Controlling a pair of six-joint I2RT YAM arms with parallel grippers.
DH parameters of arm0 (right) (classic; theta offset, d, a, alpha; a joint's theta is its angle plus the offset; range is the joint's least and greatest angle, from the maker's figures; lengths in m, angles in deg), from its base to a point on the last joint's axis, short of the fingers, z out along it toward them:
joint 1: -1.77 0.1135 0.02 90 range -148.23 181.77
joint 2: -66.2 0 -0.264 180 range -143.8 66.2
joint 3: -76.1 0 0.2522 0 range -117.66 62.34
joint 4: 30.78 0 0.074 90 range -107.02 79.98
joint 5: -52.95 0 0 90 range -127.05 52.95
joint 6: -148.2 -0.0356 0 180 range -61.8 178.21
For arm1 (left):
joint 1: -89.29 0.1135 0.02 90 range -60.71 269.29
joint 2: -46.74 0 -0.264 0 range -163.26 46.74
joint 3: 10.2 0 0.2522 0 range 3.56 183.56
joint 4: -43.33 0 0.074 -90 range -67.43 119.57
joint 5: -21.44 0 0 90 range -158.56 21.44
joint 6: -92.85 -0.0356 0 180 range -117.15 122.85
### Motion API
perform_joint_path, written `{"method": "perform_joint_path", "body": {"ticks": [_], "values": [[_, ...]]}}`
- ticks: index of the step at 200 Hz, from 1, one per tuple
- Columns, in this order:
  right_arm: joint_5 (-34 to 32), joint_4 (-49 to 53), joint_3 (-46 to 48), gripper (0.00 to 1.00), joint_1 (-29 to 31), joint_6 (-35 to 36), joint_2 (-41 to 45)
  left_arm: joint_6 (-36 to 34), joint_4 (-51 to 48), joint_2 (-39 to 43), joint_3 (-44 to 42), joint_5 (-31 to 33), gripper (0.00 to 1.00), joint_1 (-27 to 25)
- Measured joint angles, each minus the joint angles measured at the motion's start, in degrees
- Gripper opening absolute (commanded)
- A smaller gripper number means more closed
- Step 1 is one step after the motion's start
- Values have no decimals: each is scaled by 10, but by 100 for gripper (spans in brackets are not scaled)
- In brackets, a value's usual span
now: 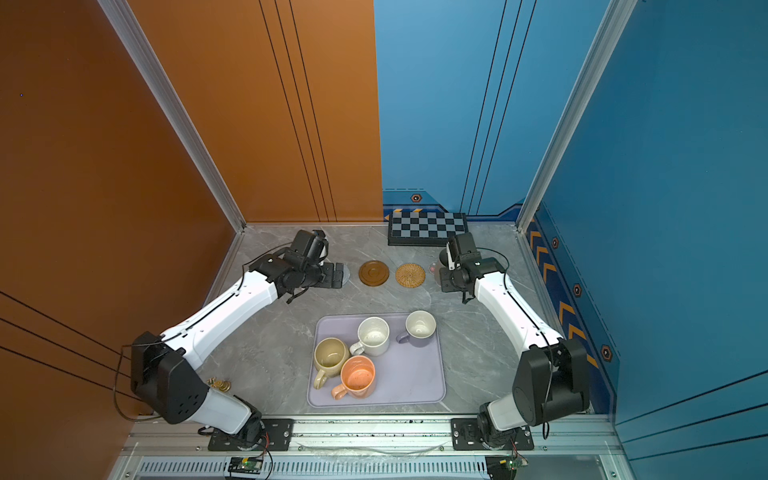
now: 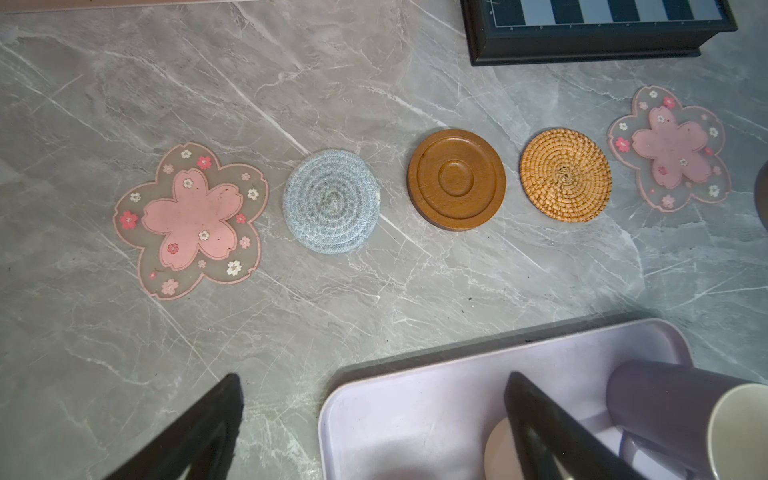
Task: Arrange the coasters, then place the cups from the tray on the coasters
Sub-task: 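Carry the grey mug with the right gripper over the pink flower coaster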
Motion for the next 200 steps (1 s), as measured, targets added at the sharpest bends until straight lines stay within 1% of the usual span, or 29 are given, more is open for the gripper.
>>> {"method": "perform_joint_path", "body": {"ticks": [44, 105, 148, 200], "values": [[2, -10, -42, 0, -35, 35, -83, 2, -4, -38, 12, 0, 99, 1], [0, -23, -113, 0, -45, 69, -167, 6, -3, -80, 43, 0, 100, 1], [-2, -31, -144, 0, -53, 80, -204, 6, -4, -100, 47, -1, 100, 1], [-4, -40, -151, 0, -57, 80, -234, 6, -4, -125, 66, -2, 100, 1]]}}
